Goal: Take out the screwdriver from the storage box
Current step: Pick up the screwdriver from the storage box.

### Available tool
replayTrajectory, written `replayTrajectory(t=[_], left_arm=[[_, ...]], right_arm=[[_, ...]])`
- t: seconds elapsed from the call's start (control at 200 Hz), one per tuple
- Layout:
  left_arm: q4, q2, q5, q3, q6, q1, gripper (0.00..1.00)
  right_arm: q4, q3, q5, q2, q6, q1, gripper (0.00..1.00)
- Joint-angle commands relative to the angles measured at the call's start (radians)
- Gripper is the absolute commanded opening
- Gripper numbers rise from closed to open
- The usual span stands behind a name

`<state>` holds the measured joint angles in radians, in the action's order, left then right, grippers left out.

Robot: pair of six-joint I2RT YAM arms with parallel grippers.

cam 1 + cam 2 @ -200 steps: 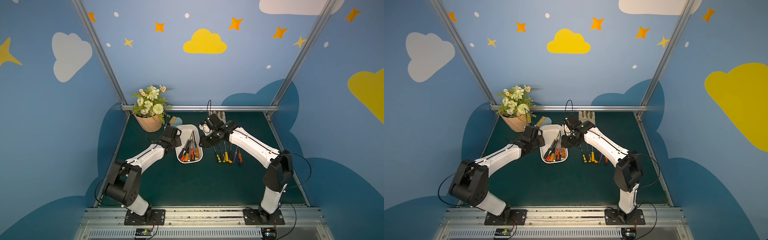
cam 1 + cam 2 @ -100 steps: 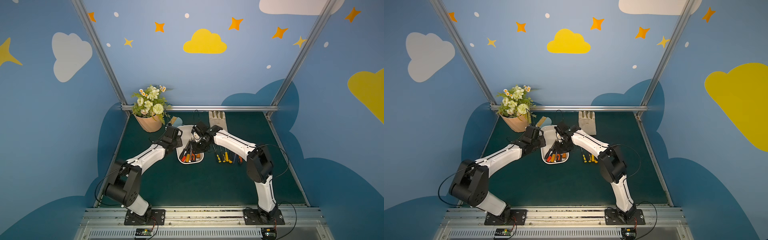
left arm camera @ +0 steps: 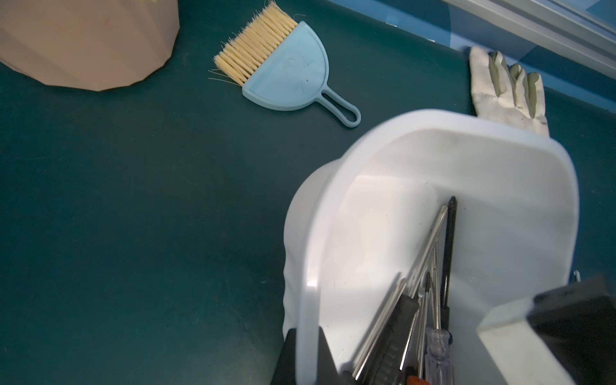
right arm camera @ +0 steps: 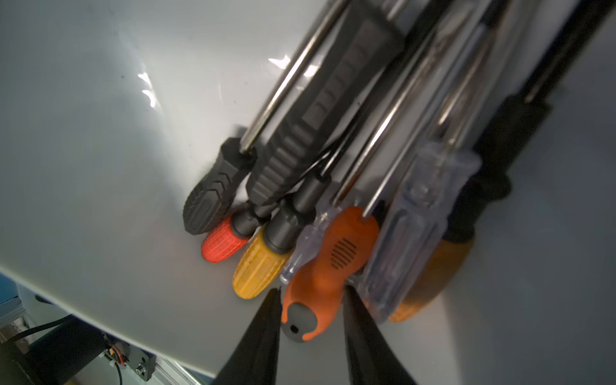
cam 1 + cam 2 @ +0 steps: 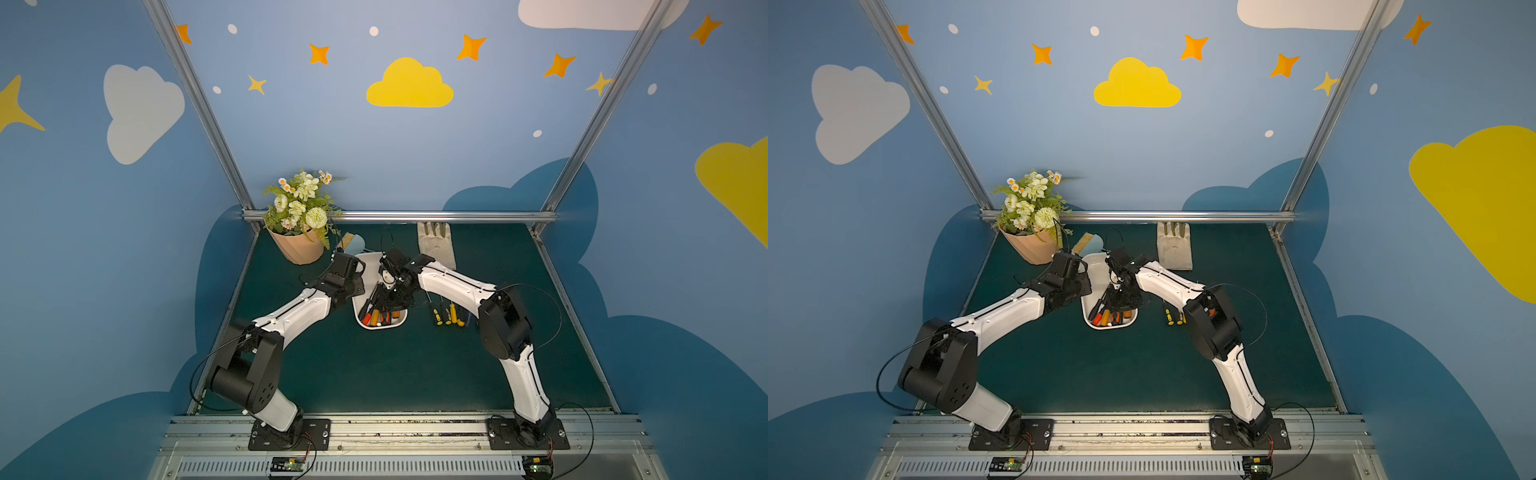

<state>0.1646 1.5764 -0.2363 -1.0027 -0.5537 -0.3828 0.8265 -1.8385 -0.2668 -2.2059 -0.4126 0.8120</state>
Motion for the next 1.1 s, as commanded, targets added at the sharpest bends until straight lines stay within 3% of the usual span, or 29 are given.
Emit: replayTrajectory(t=[0.0, 0.35, 0.546, 0.836, 0.981, 1.091], left_arm=[[-0.05, -0.012, 0.014, -0.031, -0.025, -0.002, 0.02], [-0.048, -0.018, 0.011, -0.033, -0.026, -0.002, 0.02], [-0.045, -0.017, 0.001, -0.032, -0.024, -0.002, 0.02], [-0.037, -0.013, -0.008, -0.037, -0.024, -0.001, 0.02], [-0.031, -0.011, -0.014, -0.042, -0.022, -0.001, 0.02], [-0.025, -0.013, -0.024, -0.043, -0.02, 0.001, 0.02]], right_arm=[[0.027, -0.036, -0.021, -0.042, -0.027, 0.007, 0.37], [0.145, -0.094, -0.002, -0.141, -0.024, 0.02, 0.38], [0.159, -0.1, 0.017, -0.138, -0.004, 0.021, 0.34], [0.27, -0.17, 0.092, -0.19, 0.069, 0.023, 0.4], [0.271, -0.15, 0.128, -0.195, 0.083, 0.034, 0.35], [0.207, -0.082, 0.105, -0.154, 0.075, 0.035, 0.23]])
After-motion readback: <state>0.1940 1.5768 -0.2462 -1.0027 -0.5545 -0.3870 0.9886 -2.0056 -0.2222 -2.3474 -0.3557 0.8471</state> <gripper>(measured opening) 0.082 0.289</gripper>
